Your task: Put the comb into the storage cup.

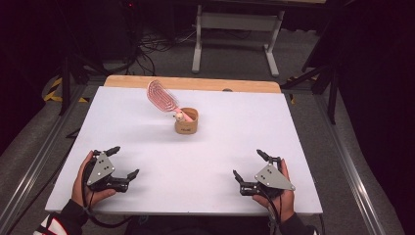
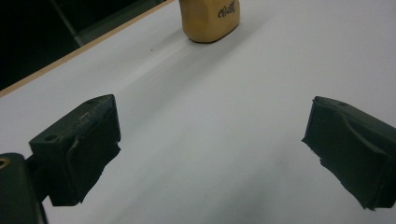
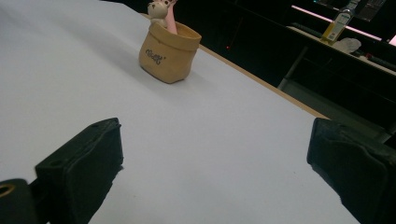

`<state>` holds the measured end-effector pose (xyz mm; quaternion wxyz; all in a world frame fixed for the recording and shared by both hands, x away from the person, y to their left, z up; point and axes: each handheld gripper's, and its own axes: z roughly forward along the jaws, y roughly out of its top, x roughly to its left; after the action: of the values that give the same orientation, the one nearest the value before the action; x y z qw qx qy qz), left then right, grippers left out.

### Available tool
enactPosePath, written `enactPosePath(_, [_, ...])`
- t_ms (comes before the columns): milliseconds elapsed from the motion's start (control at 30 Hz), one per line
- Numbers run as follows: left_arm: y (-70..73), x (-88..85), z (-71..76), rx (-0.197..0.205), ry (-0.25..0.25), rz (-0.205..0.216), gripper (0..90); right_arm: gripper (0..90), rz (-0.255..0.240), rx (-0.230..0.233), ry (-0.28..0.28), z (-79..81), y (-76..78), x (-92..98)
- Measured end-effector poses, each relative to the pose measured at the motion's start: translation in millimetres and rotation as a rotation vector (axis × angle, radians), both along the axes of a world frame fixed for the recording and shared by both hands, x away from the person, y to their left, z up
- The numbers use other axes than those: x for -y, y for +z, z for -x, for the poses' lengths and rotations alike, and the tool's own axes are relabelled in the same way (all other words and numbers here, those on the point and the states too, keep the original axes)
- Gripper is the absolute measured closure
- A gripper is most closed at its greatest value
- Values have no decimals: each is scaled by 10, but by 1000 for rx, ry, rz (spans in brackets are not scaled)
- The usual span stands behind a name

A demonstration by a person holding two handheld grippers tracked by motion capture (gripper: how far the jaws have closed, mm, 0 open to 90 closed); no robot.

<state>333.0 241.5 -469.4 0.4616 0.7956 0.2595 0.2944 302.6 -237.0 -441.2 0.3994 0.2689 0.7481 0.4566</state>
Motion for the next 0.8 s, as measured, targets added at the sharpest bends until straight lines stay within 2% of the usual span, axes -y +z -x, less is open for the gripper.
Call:
enactPosePath(67, [5, -5, -1, 7, -1, -5, 45, 42, 0, 10, -5, 8, 1, -7])
enactPosePath(800, [10, 18, -4, 3, -11, 4, 44, 44, -2, -3, -7, -30, -9, -26])
